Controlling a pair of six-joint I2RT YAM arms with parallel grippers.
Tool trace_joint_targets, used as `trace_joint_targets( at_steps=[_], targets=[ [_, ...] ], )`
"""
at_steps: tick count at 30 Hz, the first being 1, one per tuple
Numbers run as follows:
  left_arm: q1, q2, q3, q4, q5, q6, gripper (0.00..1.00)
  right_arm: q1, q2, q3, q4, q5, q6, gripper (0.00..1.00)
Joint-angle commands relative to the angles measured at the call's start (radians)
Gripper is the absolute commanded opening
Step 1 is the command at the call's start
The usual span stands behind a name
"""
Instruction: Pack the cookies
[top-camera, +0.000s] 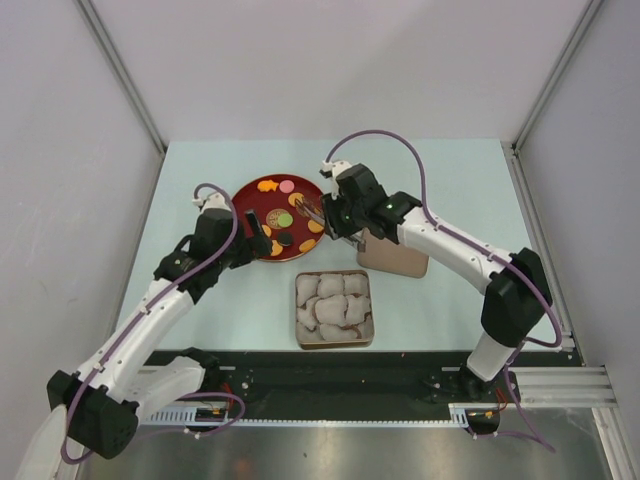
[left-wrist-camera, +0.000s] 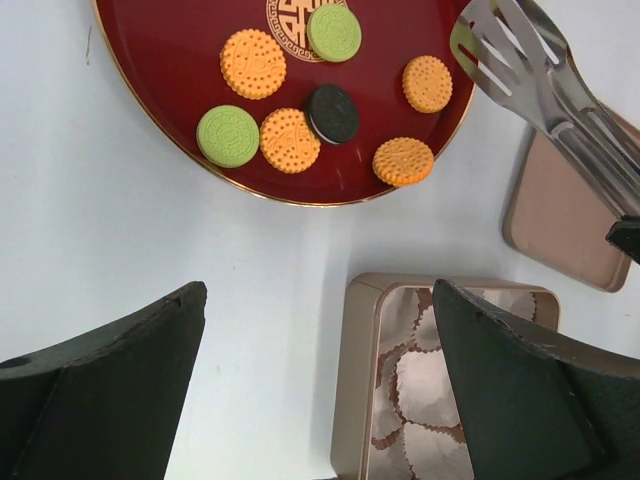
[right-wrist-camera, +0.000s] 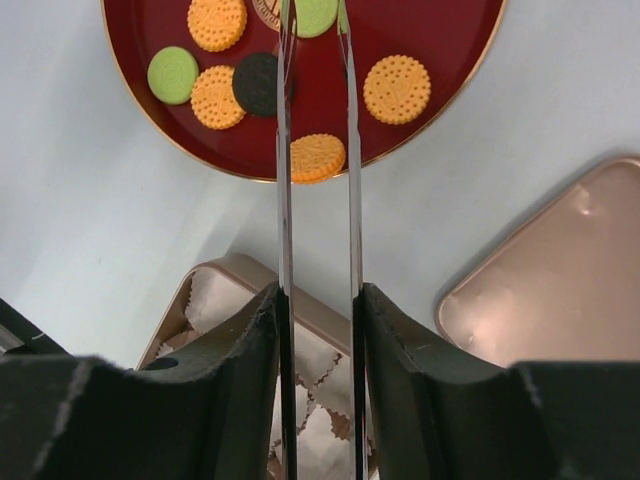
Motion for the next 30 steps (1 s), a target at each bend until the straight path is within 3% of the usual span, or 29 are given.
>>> trace_joint_targets(
  at_steps=[1,13,23,30],
  targets=[
    [0.006,-0.014,-0.022,0.015,0.007,-0.009,1.00,0.029,0.011,0.059,0.000,-0.026,-0.018,0.43],
    [0.006,-0.008,-0.048,0.027,0.018,0.002,1.00,0.093,-0.061,-0.085,-0.034,0.087,-0.012,0.54],
    [0.006,0.008,-0.056,0.038,0.019,0.002,1.00,0.113,-0.162,-0.222,-0.011,0.136,0.055,0.55],
    [0.006,0.018,-0.068,0.050,0.025,-0.001,1.00,0.127,-0.145,-0.251,0.009,0.109,0.063,0.55]
  ],
)
